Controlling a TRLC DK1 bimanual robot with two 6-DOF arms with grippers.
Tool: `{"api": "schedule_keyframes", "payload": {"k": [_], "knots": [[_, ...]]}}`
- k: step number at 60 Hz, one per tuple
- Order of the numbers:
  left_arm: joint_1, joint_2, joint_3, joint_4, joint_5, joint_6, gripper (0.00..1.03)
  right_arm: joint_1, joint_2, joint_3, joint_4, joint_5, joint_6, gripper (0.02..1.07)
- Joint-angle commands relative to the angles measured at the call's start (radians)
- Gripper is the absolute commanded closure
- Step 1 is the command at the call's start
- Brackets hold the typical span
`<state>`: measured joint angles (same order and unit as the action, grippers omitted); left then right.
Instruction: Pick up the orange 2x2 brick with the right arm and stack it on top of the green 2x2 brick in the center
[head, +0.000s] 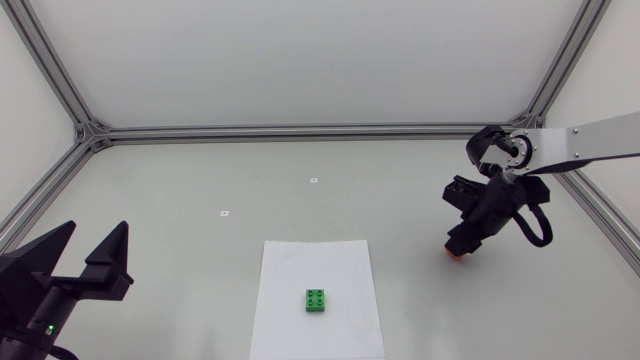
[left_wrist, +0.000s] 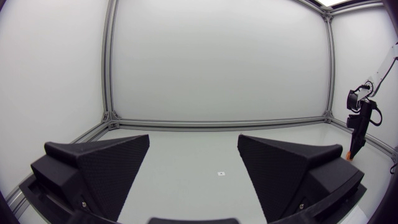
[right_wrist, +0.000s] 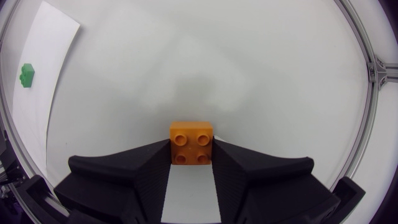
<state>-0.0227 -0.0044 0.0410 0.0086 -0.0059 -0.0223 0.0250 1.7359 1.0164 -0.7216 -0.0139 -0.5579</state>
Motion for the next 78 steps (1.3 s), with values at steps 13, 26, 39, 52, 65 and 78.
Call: {"api": "schedule_keyframes", "payload": {"k": [13,26,39,52,65,78], "knots": [[0.003,-0.008,-0.041,-0.015,0.004,0.013,0.04,0.113,-0.196,-0.052,-0.085,-0.018,-0.059,1.01],[0.003,-0.008,-0.041,-0.015,0.004,0.013,0.04,0.28,-0.288,-0.102,-0.113,-0.008,-0.077,1.01],[0.003,-0.008,-0.041,-0.015,0.004,0.013,0.04,0.474,-0.311,-0.125,-0.107,0.008,-0.05,1.01],[0.003,-0.008,-0.041,-0.015,0.004,0.013,0.04,0.642,-0.28,-0.111,-0.084,0.022,-0.011,1.01],[0.003,-0.008,-0.041,-0.015,0.004,0.013,0.04,0.76,-0.196,-0.064,-0.065,0.026,0.016,1.01],[0.003,-0.008,-0.041,-0.015,0.004,0.013,0.04,0.843,-0.124,-0.013,-0.045,0.031,0.009,1.01]]}}
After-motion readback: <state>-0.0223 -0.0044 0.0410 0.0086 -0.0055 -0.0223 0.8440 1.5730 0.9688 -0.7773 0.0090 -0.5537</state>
